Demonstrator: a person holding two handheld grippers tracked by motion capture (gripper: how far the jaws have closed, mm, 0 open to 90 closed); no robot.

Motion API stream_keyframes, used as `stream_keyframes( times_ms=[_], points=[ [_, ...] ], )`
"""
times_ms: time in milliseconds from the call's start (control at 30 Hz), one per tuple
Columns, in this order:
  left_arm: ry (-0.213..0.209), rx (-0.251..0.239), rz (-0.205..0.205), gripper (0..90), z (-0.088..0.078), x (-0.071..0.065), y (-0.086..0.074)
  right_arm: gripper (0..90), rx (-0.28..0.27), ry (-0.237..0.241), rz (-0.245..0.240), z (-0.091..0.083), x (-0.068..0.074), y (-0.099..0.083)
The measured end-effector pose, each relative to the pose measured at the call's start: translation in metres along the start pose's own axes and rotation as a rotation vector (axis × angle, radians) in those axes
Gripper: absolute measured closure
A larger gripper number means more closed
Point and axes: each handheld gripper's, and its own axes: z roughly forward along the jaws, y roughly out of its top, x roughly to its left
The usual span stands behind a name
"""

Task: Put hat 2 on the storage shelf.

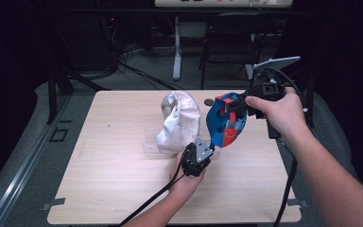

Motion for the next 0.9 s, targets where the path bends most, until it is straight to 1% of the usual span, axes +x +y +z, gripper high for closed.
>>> stream_keyframes(
  times_ms=[33, 67, 100, 133, 167, 200, 233, 267, 300, 333, 367, 433, 567, 600, 633, 667, 733, 767, 800, 833, 867, 900],
  points=[
    [-0.002, -0.007, -0.003, 87.2, 0.002, 0.000, 0.000, 77.4, -0.001, -0.001, 0.002, 0.001, 0.000, 0.000],
    [-0.003, -0.006, -0.006, 87.2, 0.003, 0.001, 0.000, 77.4, 0.008, -0.004, -0.006, 0.001, 0.000, 0.000],
    [-0.008, -0.013, -0.017, 87.3, 0.005, 0.001, 0.000, 77.4, 0.004, -0.007, -0.002, 0.001, 0.000, 0.000],
    [-0.008, -0.009, -0.019, 87.2, 0.006, 0.002, 0.001, 77.4, 0.004, -0.011, 0.000, 0.002, 0.000, 0.001],
    [-0.003, -0.011, -0.024, 87.1, 0.009, 0.002, 0.001, 77.4, 0.003, -0.008, 0.004, 0.002, 0.000, 0.001],
    [-0.004, -0.006, -0.023, 87.1, 0.010, 0.003, 0.001, 77.4, -0.004, -0.009, 0.005, 0.003, -0.001, 0.002],
    [-0.006, -0.001, -0.021, 87.2, 0.012, 0.004, 0.001, 77.4, 0.003, -0.015, -0.001, 0.003, -0.002, 0.002],
    [-0.007, 0.005, -0.024, 87.1, 0.013, 0.004, 0.000, 77.4, 0.005, -0.013, 0.006, 0.004, -0.003, 0.002],
    [-0.001, 0.013, -0.023, 87.1, 0.014, 0.004, 0.000, 77.4, -0.004, -0.014, 0.012, 0.006, -0.004, 0.003],
    [0.001, 0.026, -0.021, 87.1, 0.015, 0.005, -0.001, 77.4, 0.009, -0.018, 0.008, 0.007, -0.005, 0.003],
    [0.003, 0.036, -0.024, 87.2, 0.016, 0.005, -0.002, 77.4, 0.007, -0.015, 0.016, 0.009, -0.006, 0.003],
    [0.014, 0.050, -0.020, 87.1, 0.018, 0.005, -0.004, 77.4, 0.017, -0.017, 0.019, 0.013, -0.010, 0.004],
    [0.028, 0.064, -0.009, 87.2, 0.021, 0.004, -0.006, 77.3, 0.025, -0.002, 0.034, 0.018, -0.014, 0.005],
    [0.026, 0.067, -0.017, 87.2, 0.022, 0.004, -0.006, 77.4, 0.018, 0.002, 0.027, 0.019, -0.016, 0.005],
    [0.028, 0.072, -0.019, 87.2, 0.023, 0.004, -0.006, 77.4, 0.015, 0.002, 0.036, 0.020, -0.016, 0.006],
    [0.031, 0.075, -0.020, 87.3, 0.022, 0.004, -0.006, 77.4, 0.026, 0.002, 0.036, 0.021, -0.017, 0.006],
    [0.027, 0.059, -0.035, 87.3, 0.021, 0.004, -0.006, 77.4, 0.020, 0.012, 0.037, 0.022, -0.017, 0.005],
    [0.007, 0.042, -0.023, 87.4, 0.021, 0.005, -0.005, 77.4, 0.015, 0.019, 0.028, 0.023, -0.016, 0.005],
    [0.009, 0.027, 0.007, 87.4, 0.021, 0.005, -0.004, 77.4, 0.026, 0.024, 0.027, 0.021, -0.014, 0.004],
    [0.009, 0.005, 0.009, 87.4, 0.020, 0.007, -0.003, 77.4, 0.019, 0.029, 0.013, 0.020, -0.012, 0.004],
    [0.003, -0.021, -0.012, 87.4, 0.021, 0.009, -0.002, 77.4, 0.010, 0.040, 0.006, 0.019, -0.009, 0.003],
    [-0.008, -0.018, -0.032, 87.3, 0.021, 0.010, -0.001, 77.4, 0.005, 0.050, 0.009, 0.016, -0.006, 0.004]
  ],
)
